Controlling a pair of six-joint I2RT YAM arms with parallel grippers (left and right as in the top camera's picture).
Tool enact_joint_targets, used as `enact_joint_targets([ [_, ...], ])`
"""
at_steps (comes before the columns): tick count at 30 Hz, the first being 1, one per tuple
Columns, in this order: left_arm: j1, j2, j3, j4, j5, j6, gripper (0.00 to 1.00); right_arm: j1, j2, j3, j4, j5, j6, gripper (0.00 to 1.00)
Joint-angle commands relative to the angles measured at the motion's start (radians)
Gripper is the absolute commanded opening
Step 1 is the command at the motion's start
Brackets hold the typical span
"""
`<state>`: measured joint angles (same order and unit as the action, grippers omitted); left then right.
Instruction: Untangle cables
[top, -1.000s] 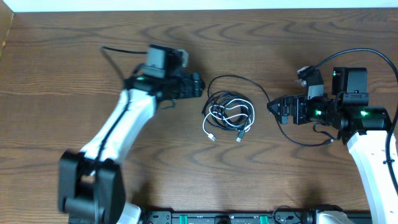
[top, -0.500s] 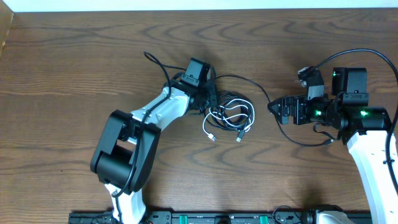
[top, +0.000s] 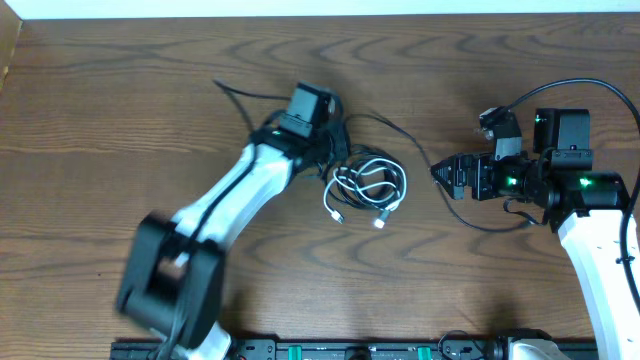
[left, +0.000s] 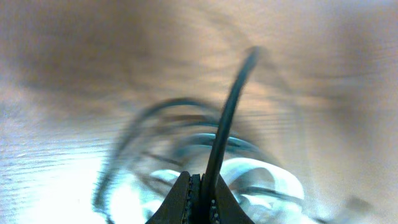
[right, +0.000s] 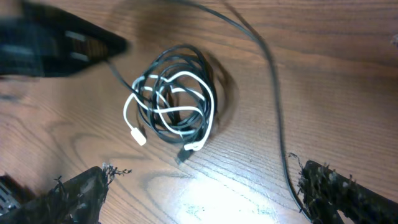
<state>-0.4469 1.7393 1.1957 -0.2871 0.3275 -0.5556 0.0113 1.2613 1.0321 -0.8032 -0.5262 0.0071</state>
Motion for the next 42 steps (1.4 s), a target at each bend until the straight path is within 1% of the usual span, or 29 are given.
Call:
enact_joint_targets([
  [1,0.002,-0.174,0.021,0.009,0.133,-0.003,0.07,-0.002,0.002,0.013,0.003,-0.008,0.039,0.97],
  [5,-0.003,-0.294,0.02,-0.008,0.191,-0.004,0.07,0.017,0.002,0.013,0.024,-0.008,0.045,0.97],
  [7,-0.003,-0.325,0.02,-0.01,0.212,-0.007,0.07,0.031,0.002,0.013,0.036,-0.008,0.045,0.96],
  [11,-0.002,-0.356,0.02,-0.003,0.216,-0.065,0.07,0.063,0.002,0.013,0.064,-0.01,0.049,0.96],
  [16,-0.002,-0.369,0.02,0.041,0.22,-0.123,0.07,0.095,0.005,0.013,0.097,-0.019,0.053,0.95],
  [22,-0.002,-0.377,0.02,0.091,0.277,-0.14,0.08,0.12,0.061,0.013,0.111,-0.037,0.052,0.93],
  [29,-0.002,-0.377,0.02,0.088,0.306,-0.158,0.08,0.15,0.162,0.013,0.161,-0.059,0.044,0.88],
  [36,-0.002,-0.377,0.02,0.09,0.32,-0.165,0.07,0.203,0.276,0.013,0.251,-0.075,0.049,0.86],
  [42,-0.002,-0.377,0.02,0.09,0.319,-0.164,0.07,0.246,0.355,0.013,0.234,-0.084,0.021,0.82],
])
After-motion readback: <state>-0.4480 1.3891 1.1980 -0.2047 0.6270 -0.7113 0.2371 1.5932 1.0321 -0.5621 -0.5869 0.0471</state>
